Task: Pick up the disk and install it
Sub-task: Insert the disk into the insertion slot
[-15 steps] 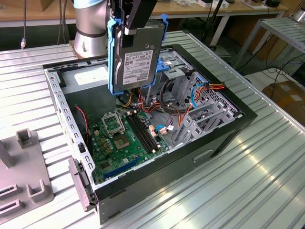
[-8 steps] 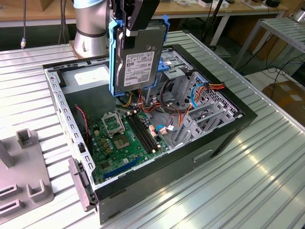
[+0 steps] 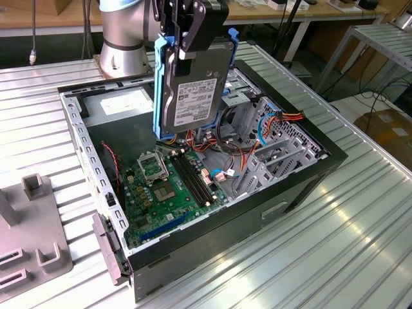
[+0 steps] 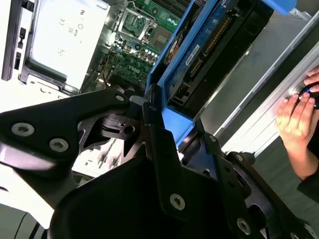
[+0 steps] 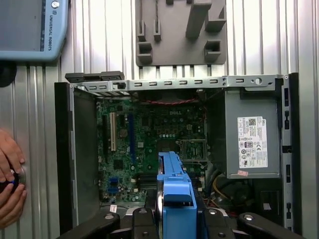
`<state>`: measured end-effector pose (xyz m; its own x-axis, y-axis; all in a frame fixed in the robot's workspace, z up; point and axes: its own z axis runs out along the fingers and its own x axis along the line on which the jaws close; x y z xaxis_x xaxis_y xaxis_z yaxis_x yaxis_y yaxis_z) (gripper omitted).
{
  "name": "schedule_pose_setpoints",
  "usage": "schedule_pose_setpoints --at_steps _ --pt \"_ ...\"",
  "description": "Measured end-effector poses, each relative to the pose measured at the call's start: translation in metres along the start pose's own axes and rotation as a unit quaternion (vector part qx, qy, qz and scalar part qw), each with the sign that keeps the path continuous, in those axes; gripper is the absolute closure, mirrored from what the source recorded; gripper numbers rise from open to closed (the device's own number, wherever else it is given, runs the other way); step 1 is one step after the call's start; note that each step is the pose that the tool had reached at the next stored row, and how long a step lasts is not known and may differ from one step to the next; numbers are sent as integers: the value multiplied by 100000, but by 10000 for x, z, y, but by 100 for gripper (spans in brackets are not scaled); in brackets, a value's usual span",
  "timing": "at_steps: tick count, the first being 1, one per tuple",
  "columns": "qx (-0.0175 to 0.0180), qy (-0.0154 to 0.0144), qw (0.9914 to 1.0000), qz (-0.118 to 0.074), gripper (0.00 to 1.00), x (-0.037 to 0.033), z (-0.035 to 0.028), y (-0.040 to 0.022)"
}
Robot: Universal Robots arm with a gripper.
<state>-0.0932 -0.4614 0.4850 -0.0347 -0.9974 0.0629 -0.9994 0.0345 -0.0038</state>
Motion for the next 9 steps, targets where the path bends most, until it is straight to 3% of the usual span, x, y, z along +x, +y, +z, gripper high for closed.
schedule_pose_setpoints --at_steps 4,9 --pt "0 9 100000 2 64 12 2 -25" --pt "2 14 100000 3 64 16 6 -108"
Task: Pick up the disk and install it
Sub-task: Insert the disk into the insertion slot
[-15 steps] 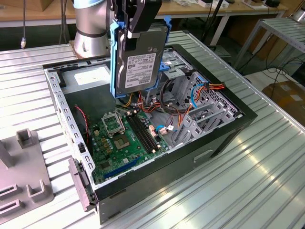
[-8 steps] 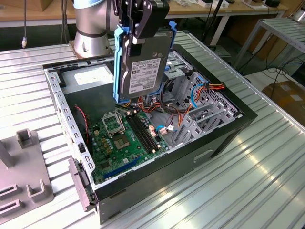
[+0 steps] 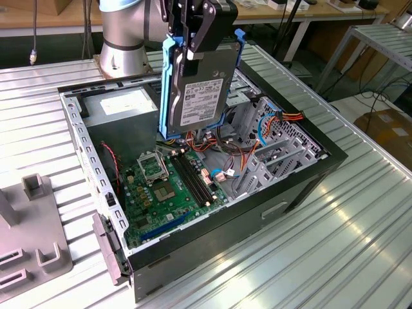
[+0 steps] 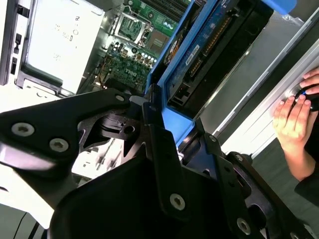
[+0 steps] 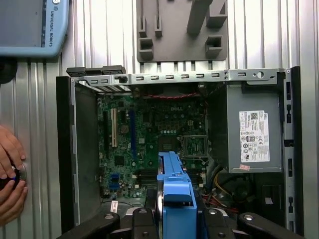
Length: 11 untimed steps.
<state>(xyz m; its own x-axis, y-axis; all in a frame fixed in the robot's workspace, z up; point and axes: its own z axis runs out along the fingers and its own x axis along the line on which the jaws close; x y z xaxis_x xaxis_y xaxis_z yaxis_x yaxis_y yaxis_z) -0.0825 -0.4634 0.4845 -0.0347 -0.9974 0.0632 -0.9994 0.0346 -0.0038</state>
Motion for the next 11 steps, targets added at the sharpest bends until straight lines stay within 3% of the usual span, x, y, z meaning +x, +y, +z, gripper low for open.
schedule_pose_setpoints --at_steps 5,11 --pt "2 1 100000 -5 64 -1 2 -85" --pt "0 3 100000 -3 64 -2 1 -98"
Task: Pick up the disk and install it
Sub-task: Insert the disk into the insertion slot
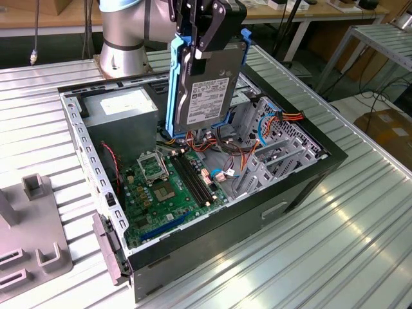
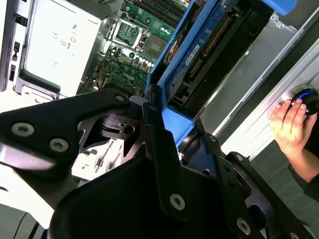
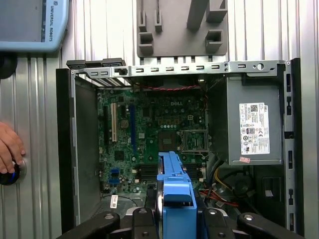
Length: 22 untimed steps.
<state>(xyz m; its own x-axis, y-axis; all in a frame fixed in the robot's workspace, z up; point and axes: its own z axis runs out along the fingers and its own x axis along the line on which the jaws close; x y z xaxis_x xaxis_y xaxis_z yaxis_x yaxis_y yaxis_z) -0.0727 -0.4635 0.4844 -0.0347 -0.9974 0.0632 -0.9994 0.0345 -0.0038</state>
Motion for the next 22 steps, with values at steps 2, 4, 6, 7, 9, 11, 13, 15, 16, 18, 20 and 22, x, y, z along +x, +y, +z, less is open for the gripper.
schedule_pose_setpoints --at_steps 2,4,6,7,9,11,13,15,16,18,20,22 --pt "0 -1 100000 2 64 0 0 0" --pt "1 -1 100000 1 64 0 0 -1" --pt "0 0 100000 2 64 0 0 -1" --pt "-1 1 100000 0 64 0 0 -1" --pt "0 -1 100000 1 64 0 0 -1" --pt "-2 16 100000 -6 64 6 0 -4" --pt "3 59 100000 -3 64 36 3 -9" --pt "5 77 100000 2 64 79 6 -11" --pt "4 77 100000 1 64 102 8 -11" --pt "-1 85 100000 3 64 151 13 -14" --pt "2 76 100000 0 64 281 33 -27" --pt "6 72 100000 2 64 359 52 -83"
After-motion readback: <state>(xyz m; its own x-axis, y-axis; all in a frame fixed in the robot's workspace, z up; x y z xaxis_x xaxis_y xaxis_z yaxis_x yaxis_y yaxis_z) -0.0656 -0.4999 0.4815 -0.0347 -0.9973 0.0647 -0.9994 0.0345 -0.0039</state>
